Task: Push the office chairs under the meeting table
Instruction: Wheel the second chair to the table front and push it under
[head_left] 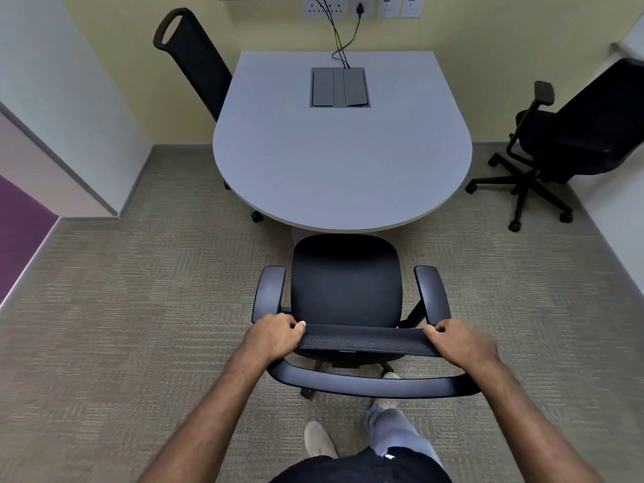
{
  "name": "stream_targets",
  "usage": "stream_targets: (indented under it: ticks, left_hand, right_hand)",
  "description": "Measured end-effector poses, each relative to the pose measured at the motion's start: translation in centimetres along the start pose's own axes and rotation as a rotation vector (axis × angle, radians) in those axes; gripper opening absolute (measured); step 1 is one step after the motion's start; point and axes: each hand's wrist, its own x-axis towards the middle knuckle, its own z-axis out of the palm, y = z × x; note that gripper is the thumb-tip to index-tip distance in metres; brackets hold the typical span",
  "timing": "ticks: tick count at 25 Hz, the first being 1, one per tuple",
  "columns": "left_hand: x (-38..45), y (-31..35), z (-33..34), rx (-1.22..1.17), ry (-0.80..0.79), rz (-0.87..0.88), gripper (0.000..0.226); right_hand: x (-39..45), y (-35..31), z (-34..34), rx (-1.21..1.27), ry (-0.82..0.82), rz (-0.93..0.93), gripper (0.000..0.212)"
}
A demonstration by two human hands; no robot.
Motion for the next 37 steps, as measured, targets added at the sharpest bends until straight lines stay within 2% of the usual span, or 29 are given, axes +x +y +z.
stream_targets:
  ticks: [8,13,19,22,26,33,37]
  left_hand:
    - [0.2,0.1,0.4,-0.093,0.025,-0.186,0.043]
    - [0.6,-0.3,0.3,-0.226,0.012,-0.331,0.049]
    - [0.8,-1.0,0.3,-0.399,-0.034,-0.362,0.033]
    - [0.9,-1.3,0.5,-0.456,-0.037,-0.385,0.029]
    - [0.9,-1.7,1.0,-0.756,-0.051,-0.424,0.027]
    - [0.0,-1.5,1.1,-1.243,-0.100,-0.583,0.016]
    - [-0.6,-1.2,1.3,-1.407,-0.056,-0.683,0.005]
  right_hand:
    - [1.4,2.5,0.1,0.131,-0.059,0.166,0.046]
    - [1.5,2.3,-0.1,0.121,-0.081,0.226,0.049]
    - [1.6,2.7,0.0,0.204,-0.140,0.238,0.048]
    - [1.5,3.3,0.3,0.373,-0.157,0.265,0.040]
    - [1.3,4.4,1.6,0.784,-0.100,0.358,0.028]
    - [0.9,4.7,1.7,1.046,-0.170,0.421,0.019]
    - [0.5,4.6,2.5,1.171,-0.149,0.426,0.014]
